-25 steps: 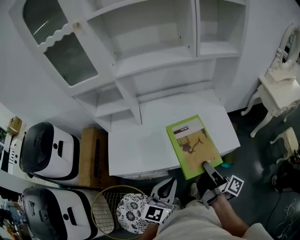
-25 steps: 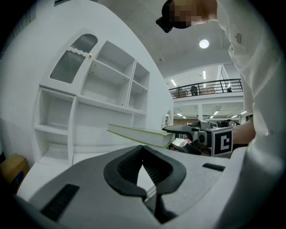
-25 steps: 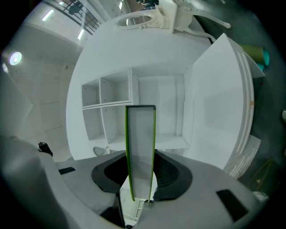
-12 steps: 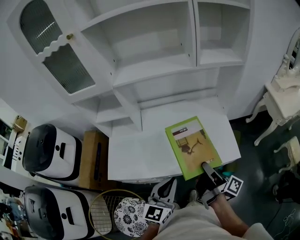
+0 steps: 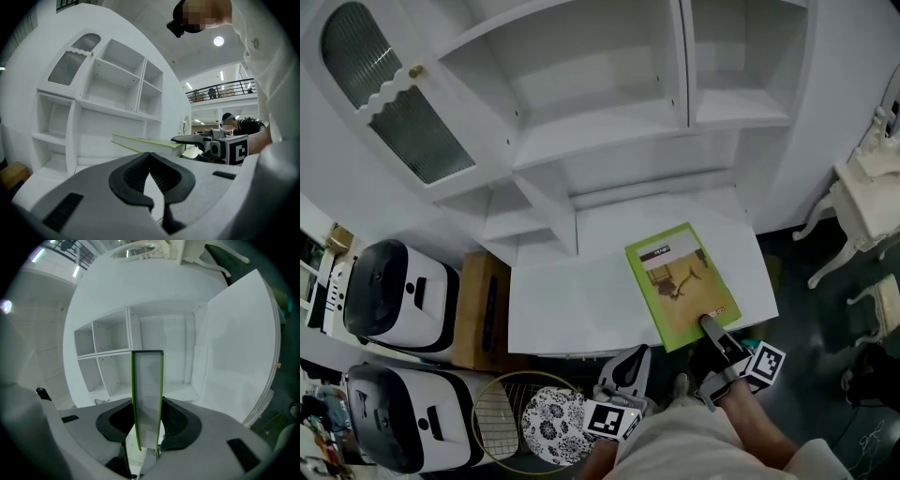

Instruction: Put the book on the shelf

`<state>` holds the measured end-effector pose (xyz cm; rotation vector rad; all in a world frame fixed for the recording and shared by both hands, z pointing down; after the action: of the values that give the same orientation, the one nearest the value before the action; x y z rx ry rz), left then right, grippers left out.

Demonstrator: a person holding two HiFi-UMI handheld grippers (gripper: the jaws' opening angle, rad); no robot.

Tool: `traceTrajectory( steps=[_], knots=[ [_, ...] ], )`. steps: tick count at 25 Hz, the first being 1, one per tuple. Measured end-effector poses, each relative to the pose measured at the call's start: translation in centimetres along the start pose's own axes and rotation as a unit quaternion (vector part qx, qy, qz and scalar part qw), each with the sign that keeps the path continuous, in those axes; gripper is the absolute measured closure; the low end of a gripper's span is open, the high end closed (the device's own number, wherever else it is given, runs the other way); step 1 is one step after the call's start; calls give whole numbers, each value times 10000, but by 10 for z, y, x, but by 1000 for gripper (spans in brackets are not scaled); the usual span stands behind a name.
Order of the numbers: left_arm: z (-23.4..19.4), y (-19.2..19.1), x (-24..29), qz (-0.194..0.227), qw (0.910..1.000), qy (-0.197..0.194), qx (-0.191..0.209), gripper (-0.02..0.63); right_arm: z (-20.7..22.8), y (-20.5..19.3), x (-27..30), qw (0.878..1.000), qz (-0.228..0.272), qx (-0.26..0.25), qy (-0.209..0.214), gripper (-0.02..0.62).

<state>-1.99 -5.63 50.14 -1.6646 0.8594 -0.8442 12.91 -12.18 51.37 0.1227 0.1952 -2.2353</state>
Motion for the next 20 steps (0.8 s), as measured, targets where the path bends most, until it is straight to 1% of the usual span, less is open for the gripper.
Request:
traceTrajectory(
  steps=[7, 11, 14, 20],
  knots=[
    [-22, 7, -1, 23, 10000, 12, -32, 603, 2, -9, 18, 9999, -24, -40, -110, 440],
    [-37, 12, -1, -45, 9999, -100, 17, 603, 0, -18, 28, 9999, 57, -14, -134, 440],
    [-48, 18, 2, 22, 9998, -184, 45, 603, -1, -22, 37, 9998, 115, 30, -187, 440],
    [-63, 19, 9, -79, 9993, -314, 188, 603, -9, -21, 55, 9995, 227, -28, -234, 440]
  ],
)
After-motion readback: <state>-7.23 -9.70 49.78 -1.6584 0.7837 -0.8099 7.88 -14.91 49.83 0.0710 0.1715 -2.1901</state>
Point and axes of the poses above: the fingertips, and each gripper's own axes: x forward along the fingers, z to its right, y out of its top, the point moved 3 cm from there along -x, backward along the fingers, and after that the axes turned 7 degrees about -x, right-handed, at the moved point
